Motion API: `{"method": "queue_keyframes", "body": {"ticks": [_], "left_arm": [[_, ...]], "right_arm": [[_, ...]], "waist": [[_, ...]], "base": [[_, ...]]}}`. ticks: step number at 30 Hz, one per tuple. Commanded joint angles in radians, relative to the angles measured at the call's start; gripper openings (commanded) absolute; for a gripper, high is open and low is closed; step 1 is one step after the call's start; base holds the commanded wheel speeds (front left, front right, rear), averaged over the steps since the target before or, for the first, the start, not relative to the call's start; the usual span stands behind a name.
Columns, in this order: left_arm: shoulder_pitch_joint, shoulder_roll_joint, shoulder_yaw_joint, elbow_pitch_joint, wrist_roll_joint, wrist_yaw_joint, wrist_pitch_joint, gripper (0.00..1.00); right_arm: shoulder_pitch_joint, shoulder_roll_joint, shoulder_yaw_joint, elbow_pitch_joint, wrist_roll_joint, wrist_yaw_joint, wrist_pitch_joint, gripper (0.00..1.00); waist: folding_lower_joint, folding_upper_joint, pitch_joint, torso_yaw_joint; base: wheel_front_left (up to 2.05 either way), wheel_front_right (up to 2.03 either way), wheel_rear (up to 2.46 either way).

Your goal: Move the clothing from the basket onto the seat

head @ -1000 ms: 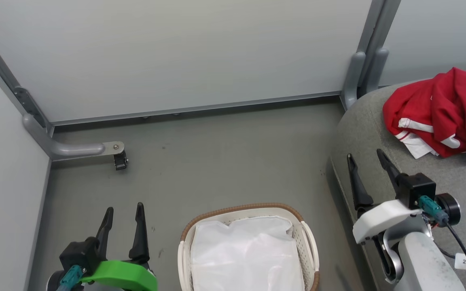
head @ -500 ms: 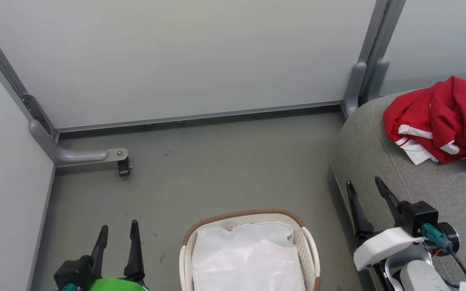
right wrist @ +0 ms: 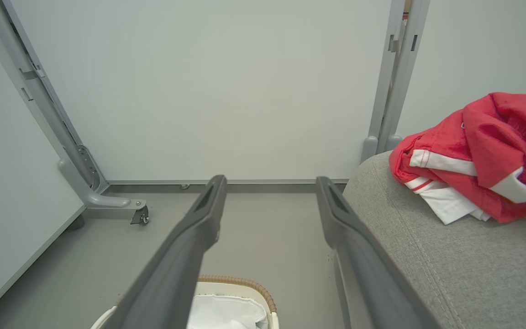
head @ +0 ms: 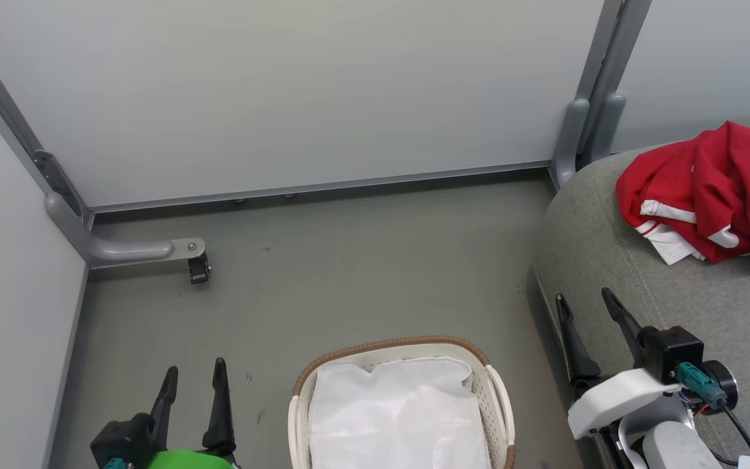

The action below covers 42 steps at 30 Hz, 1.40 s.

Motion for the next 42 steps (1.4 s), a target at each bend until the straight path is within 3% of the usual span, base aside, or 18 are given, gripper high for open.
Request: {"method": "queue_keyframes", "body": {"ticks": [1,5,6,9,42], "left_arm": [[-0.006,-0.001,-0.001,0.0,0.001,-0.004,-0.003,1.0],[-0.009,-0.001,-0.006,-0.003,-0.005,-0.007,-0.003,1.0],[0.0,0.0,-0.006,-0.001,-0.005,-0.002,0.0,0.0],[0.002,-0.001,-0.006,0.018,-0.012,-0.001,0.006,0.0],[-0.067,0.0,0.082,-0.006,-0.5,-0.018,0.151,0.0]], "right_arm": [[0.011,-0.004,-0.004,0.001,0.006,-0.001,-0.002,1.0],[0.015,-0.004,-0.003,0.0,0.011,-0.001,-0.002,1.0],[0.0,0.0,-0.002,0.0,0.005,0.0,0.0,0.0],[0.007,0.004,-0.002,0.02,0.013,0.0,0.003,0.0],[0.013,0.001,-0.073,-0.021,0.574,0.0,0.15,0.0]], "waist": [[0.0001,0.0,0.0,0.001],[0.0001,0.0,0.001,0.003],[0.0001,0.0,0.001,0.003],[0.0001,0.0,0.001,0.003],[0.0001,0.0,0.004,-0.009]], "base": [[0.0,0.0,0.0],[0.0,0.0,0.0],[0.0,0.0,0.0],[0.0,0.0,0.0],[0.0,0.0,0.0]]}}
